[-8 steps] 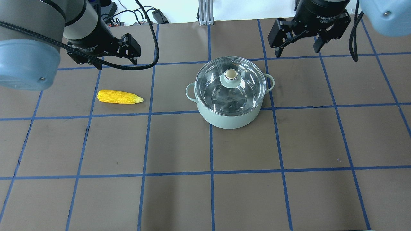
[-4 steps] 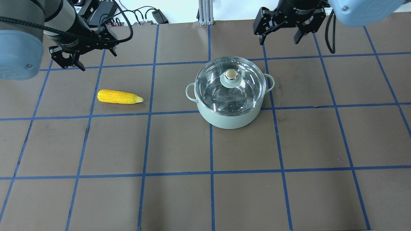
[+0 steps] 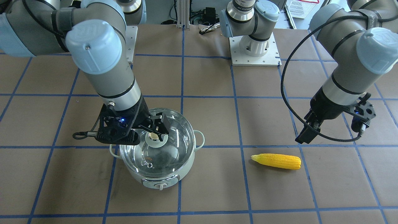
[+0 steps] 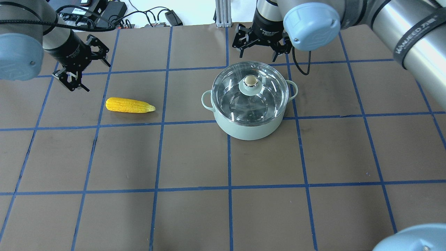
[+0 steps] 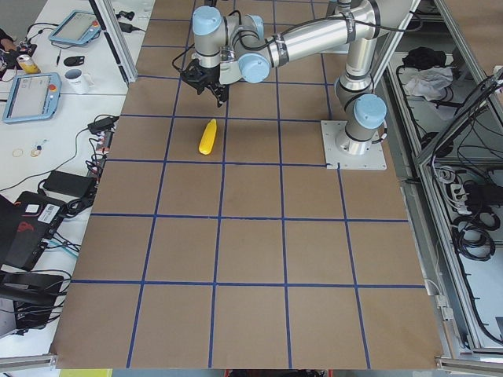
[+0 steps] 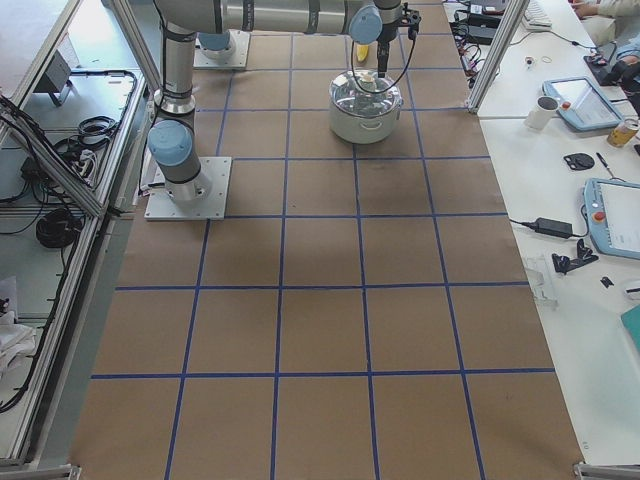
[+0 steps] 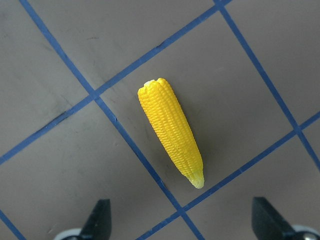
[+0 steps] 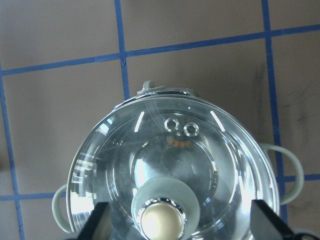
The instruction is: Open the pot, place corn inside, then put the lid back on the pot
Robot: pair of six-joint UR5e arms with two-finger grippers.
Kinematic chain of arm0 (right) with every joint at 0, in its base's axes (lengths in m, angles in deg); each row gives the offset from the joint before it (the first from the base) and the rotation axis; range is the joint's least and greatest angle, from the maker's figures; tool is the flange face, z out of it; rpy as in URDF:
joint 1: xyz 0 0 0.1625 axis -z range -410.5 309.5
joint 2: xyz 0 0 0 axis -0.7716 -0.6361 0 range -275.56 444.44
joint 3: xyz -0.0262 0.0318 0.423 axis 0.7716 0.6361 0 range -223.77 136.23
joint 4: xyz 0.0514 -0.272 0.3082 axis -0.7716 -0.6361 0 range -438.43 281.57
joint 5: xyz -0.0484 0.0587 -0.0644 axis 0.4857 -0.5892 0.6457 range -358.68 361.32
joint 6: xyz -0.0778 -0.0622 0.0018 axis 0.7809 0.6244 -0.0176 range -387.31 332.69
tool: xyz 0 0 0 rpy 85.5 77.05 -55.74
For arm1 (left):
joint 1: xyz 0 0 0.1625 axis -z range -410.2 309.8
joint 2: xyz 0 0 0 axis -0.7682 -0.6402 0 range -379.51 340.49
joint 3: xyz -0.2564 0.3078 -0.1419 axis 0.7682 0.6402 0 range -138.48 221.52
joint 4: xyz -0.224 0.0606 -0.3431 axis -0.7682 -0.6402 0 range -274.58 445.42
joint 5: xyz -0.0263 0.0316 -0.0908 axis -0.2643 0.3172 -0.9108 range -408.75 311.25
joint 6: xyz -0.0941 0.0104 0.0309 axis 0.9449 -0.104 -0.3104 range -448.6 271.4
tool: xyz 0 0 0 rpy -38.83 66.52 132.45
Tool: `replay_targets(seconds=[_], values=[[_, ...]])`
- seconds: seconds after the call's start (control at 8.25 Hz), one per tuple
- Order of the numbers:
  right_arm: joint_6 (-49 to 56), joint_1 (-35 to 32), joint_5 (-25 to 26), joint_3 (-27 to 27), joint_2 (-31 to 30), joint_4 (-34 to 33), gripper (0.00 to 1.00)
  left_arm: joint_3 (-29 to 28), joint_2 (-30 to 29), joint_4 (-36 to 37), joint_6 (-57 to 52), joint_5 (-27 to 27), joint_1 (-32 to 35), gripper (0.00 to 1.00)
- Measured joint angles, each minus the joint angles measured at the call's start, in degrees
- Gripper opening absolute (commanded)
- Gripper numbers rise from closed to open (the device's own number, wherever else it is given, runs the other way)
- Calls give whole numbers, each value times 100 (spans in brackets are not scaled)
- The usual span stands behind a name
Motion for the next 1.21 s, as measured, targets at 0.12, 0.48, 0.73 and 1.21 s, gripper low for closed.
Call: replay_targets(seconds=[0.12,0.48,0.73,1.21], values=[[-322,-85,12,-19,135,-60,99,9,-182,95,404,-121,-23,100],[-736,-179,285,-196,326,-15,100,15,-964,220,958,-286,-35,100],[-778,-187,316,-275,339,21,100,19,-1388,329,1044,-303,-36,100],[-749,-230,277,-277,334,52,92,16,-1833,906,1390,-303,-37,100]])
